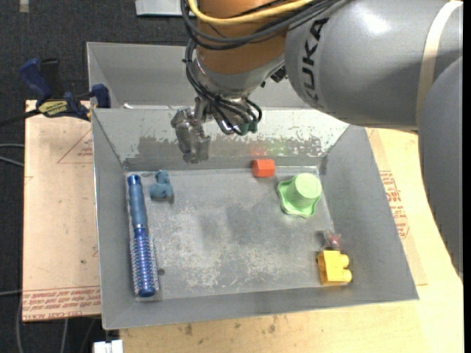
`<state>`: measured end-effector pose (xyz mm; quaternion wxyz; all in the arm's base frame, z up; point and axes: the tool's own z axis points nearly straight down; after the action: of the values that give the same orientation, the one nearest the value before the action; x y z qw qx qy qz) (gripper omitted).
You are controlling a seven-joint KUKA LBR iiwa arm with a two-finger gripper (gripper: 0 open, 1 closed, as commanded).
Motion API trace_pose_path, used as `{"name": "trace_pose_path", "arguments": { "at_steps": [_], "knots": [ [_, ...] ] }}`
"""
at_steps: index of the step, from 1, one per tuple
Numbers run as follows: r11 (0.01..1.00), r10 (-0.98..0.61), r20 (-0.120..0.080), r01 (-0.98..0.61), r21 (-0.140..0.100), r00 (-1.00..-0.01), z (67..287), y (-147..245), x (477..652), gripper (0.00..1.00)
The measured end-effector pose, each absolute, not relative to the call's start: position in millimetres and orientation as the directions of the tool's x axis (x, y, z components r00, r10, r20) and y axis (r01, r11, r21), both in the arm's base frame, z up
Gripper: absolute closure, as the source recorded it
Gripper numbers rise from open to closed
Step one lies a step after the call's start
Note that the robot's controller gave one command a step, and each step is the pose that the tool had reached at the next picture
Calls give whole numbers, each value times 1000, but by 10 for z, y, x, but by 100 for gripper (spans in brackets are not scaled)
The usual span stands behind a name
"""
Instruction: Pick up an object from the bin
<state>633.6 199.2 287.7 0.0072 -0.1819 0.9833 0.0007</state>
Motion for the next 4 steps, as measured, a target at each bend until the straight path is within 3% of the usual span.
{"name": "trace_pose_path", "arguments": {
  "at_steps": [1, 2, 3, 4],
  "knots": [
    [955, -297, 8, -297, 2, -955, 1729, 2147, 5995, 100],
    [983, 181, 1, 181, -1, -983, 1819, 1860, 5424, 100],
    [947, 323, 4, 323, 0, -947, 1514, 2153, 4883, 100],
    [946, 325, 1, 325, 0, -946, 1525, 2140, 4899, 0]
  ]
}}
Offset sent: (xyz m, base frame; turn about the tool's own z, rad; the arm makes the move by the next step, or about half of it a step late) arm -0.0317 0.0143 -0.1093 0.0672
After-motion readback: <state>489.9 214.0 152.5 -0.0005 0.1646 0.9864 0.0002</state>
